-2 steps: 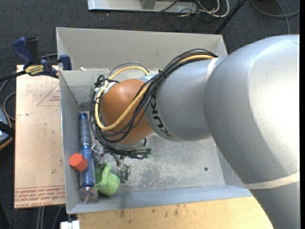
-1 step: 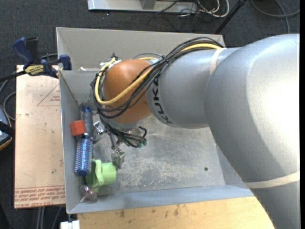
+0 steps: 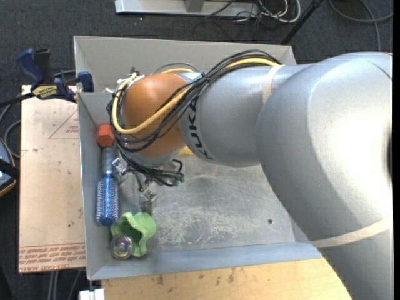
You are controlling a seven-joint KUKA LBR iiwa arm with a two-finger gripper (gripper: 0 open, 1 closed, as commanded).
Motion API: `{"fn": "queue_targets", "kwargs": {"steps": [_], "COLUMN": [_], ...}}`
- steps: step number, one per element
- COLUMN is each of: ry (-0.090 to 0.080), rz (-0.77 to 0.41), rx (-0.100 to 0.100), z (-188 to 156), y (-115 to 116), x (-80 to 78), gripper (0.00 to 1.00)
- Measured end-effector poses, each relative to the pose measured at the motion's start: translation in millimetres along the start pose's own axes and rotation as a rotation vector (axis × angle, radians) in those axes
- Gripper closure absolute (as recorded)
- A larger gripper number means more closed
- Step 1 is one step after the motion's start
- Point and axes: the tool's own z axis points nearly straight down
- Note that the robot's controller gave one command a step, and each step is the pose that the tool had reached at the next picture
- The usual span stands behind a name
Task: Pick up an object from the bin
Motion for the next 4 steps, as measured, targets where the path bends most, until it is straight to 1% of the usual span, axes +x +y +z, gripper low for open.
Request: {"fn": "queue_targets", "kwargs": {"steps": [1,2,3,4], "ry": [-0.012,-0.012,-0.041,-0.022], "rz": [-0.003,-0.002,-0.373,-0.512], "rx": [-0.005,-0.006,0.025,0.003], "z": [-1,-1,11,-67], "y": [4,4,14,52], "x": [-3.1,-3.1,38.8,52.0], "gripper": [1.0,0.0,0.0,0.0]}}
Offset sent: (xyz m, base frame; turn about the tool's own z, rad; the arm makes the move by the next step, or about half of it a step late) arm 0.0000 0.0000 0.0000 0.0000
